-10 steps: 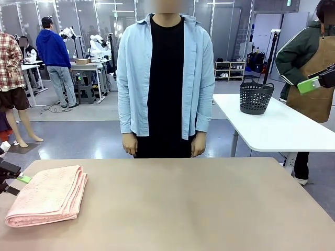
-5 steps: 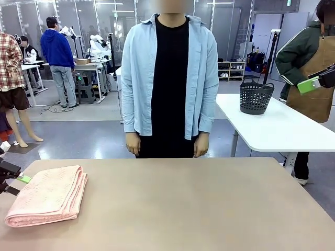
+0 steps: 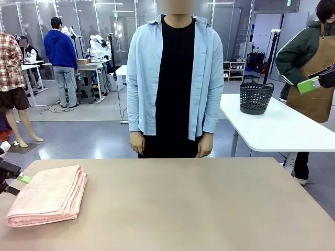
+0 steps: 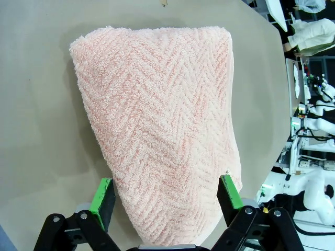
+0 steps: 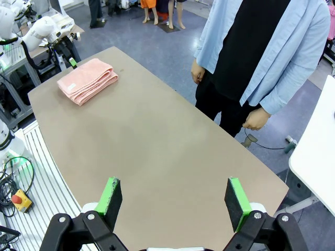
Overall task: Fold the towel.
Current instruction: Pick up the 100 cm Hotel Towel and place it on the left side of the table.
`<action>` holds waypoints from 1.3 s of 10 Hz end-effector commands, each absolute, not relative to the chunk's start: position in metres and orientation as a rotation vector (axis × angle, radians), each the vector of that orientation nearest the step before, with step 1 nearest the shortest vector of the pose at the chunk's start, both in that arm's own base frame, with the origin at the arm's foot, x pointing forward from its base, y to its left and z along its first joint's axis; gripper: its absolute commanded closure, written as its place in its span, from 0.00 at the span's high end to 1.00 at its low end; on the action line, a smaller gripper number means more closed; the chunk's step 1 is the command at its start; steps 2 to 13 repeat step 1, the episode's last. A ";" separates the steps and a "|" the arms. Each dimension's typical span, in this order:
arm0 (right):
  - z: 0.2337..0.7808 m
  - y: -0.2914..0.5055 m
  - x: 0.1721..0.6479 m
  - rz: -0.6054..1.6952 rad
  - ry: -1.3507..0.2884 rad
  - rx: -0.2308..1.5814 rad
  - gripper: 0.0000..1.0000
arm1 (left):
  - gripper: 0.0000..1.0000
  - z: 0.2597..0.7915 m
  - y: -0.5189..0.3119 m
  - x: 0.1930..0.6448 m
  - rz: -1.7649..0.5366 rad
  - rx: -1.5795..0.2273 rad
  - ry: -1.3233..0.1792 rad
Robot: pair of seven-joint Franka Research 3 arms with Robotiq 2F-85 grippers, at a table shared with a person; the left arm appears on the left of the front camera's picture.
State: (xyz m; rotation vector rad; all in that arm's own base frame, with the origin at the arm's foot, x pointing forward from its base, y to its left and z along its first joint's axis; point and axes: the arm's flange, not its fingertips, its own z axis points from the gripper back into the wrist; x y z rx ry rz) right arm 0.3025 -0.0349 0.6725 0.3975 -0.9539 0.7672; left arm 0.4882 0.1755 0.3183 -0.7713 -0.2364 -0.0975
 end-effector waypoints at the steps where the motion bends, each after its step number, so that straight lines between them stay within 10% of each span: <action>1: 0.672 -0.034 0.302 0.764 -0.952 0.392 1.00 | 0.99 0.319 0.176 0.492 -0.102 -0.776 -0.232; 13: 0.672 -0.034 0.302 0.764 -0.952 0.392 1.00 | 0.99 0.319 0.176 0.492 -0.102 -0.776 -0.232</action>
